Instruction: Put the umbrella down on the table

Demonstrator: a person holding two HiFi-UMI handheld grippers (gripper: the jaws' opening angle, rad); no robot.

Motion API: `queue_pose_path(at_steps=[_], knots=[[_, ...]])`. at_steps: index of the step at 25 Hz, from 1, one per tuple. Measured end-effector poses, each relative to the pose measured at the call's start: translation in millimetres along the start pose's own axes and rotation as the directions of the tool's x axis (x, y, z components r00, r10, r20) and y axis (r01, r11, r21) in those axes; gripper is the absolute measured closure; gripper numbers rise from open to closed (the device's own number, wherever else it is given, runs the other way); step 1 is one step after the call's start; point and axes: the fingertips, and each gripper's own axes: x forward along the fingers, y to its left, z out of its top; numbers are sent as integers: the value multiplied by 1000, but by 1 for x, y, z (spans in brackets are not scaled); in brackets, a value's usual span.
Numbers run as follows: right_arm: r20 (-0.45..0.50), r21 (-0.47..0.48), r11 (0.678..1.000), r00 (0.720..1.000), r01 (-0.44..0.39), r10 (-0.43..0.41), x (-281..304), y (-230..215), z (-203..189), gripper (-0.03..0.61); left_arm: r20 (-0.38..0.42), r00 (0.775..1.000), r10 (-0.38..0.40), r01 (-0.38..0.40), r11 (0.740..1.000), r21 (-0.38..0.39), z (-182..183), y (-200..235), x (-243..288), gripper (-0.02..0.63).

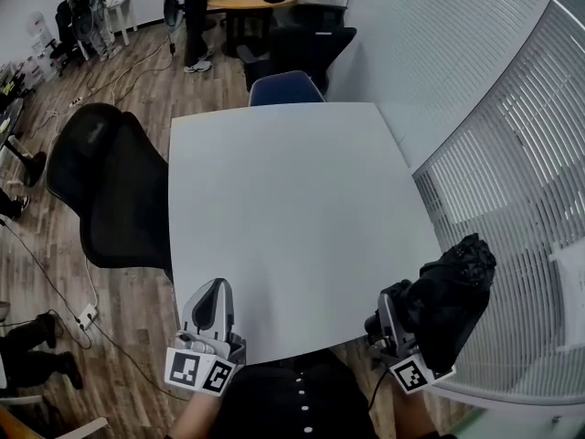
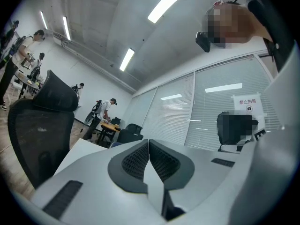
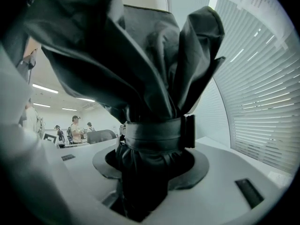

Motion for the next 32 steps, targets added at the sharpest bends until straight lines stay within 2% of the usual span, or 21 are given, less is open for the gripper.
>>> queue_pose_path(at_steps=[10,17,21,32], knots=[[-72,15,993,991,-115,115,42,-7,-16,339,-13,995,100,-99,995,18,-11,7,5,597],[-104,18,974,968,-226,227,76,-17,-16,339,11,981,196,-196,980,23,-8,1,11,597],[-156,-22,966,956,-256,250,90,-30,-27,339,11,970,241,-242,970,36,-10,-4,10,597],[-294,-24,925,887,-379,356,132,-37,-89,341,-16,925,379,-377,925,52,-26,1,-10,597]])
